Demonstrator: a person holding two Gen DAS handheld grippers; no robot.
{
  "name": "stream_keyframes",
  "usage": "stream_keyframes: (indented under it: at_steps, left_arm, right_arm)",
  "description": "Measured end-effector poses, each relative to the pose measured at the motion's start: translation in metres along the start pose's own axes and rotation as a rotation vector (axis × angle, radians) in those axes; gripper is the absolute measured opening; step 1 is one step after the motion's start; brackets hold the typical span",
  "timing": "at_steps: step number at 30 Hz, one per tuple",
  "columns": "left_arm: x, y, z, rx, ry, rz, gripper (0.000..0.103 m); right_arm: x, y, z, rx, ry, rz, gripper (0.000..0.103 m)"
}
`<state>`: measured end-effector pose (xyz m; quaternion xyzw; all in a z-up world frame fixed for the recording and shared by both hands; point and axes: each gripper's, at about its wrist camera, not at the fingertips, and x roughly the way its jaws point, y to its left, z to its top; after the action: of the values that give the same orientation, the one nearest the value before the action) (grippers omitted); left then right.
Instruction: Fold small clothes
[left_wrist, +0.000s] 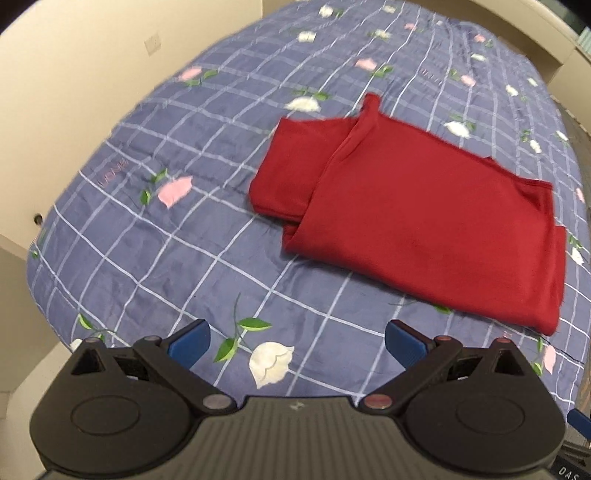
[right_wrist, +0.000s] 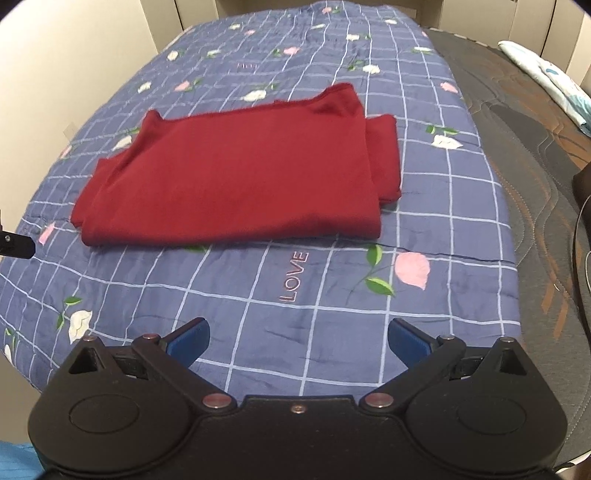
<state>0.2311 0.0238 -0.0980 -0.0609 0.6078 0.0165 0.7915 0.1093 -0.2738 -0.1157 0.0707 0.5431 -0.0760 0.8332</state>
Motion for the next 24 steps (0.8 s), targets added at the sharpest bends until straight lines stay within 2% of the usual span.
stream_keyframes:
  at_steps: [5, 10, 16, 22, 24]
  left_arm:
    - [0.036, 0.014, 0.033, -0.015, 0.069, -0.025, 0.102]
    - [0.069, 0.024, 0.067, -0.037, 0.097, -0.086, 0.102]
    - [0.111, 0.026, 0.093, -0.045, 0.13, -0.149, 0.102]
    - [0.144, 0.03, 0.107, -0.066, 0.148, -0.117, 0.102]
    - [0.155, 0.032, 0.11, -0.066, 0.184, -0.112, 0.102]
  right_arm:
    - [0.019, 0.019, 0.013, 0.007, 0.058, -0.036, 0.102]
    - [0.041, 0.048, 0.031, 0.02, 0.123, -0.049, 0.102]
    - [0.055, 0.074, 0.049, 0.08, 0.151, -0.074, 0.102]
    - [0.061, 0.082, 0.043, 0.071, 0.203, -0.107, 0.102]
    - [0.062, 0.08, 0.04, 0.089, 0.219, -0.12, 0.102]
